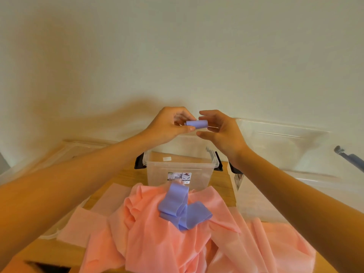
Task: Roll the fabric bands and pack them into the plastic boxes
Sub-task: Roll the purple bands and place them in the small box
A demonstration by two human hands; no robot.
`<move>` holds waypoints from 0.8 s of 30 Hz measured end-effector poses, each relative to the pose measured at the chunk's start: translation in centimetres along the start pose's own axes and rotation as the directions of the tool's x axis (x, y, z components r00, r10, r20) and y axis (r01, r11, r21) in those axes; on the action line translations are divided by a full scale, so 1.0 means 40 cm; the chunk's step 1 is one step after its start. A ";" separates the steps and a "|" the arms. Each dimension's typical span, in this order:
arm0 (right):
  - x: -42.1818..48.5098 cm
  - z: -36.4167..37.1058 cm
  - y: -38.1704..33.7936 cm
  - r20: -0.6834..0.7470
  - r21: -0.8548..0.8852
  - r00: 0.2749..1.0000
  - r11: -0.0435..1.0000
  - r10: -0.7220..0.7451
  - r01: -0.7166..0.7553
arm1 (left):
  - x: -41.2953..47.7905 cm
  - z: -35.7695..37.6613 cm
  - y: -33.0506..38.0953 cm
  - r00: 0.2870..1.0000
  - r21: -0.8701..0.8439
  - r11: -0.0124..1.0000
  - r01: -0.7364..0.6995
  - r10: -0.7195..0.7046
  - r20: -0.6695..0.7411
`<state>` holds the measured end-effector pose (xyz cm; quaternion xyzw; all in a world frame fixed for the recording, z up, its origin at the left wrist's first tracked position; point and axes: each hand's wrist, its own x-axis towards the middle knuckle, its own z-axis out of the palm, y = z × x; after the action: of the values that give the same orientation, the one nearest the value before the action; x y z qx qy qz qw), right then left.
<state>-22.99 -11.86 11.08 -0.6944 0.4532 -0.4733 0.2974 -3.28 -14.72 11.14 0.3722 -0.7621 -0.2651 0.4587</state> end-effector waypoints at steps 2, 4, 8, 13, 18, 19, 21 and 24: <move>0.013 0.005 0.022 -0.024 -0.007 1.000 1.000 0.017 -0.017 | 0.012 0.005 -0.021 1.000 0.000 1.000 0.010 -0.010 -0.011; 0.024 0.005 0.033 -0.035 -0.039 0.999 0.999 0.037 -0.038 | 0.022 0.009 -0.038 1.000 0.019 1.000 0.018 -0.018 -0.014; 0.048 -0.001 0.031 0.038 -0.142 0.987 0.979 0.154 -0.148 | 0.044 0.020 -0.065 1.000 0.053 0.998 0.024 -0.025 0.008; 0.027 0.017 0.063 -0.118 -0.141 0.974 0.967 0.196 -0.212 | 0.041 0.044 -0.117 0.996 0.075 0.995 0.072 -0.076 0.045; -0.005 0.062 0.117 -0.181 -0.151 0.976 0.977 0.120 -0.148 | 0.036 0.055 -0.156 0.988 0.104 0.990 0.096 -0.108 0.114; -0.006 0.067 0.126 -0.181 -0.175 0.978 0.975 0.103 -0.135 | 0.037 0.054 -0.167 0.986 0.108 0.989 0.098 -0.112 0.123; -0.003 0.074 0.142 -0.181 -0.217 0.980 0.968 0.087 -0.126 | 0.030 0.052 -0.191 0.982 0.128 0.986 0.104 -0.123 0.145; 0.003 0.085 0.164 -0.145 -0.250 0.984 0.958 0.104 -0.138 | 0.012 0.047 -0.216 0.978 0.144 0.983 0.113 -0.135 0.157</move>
<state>-22.10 -14.73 4.33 -0.6660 0.5711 -0.4351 0.2023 -2.31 -20.04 4.12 0.4256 -0.7891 -0.2716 0.3499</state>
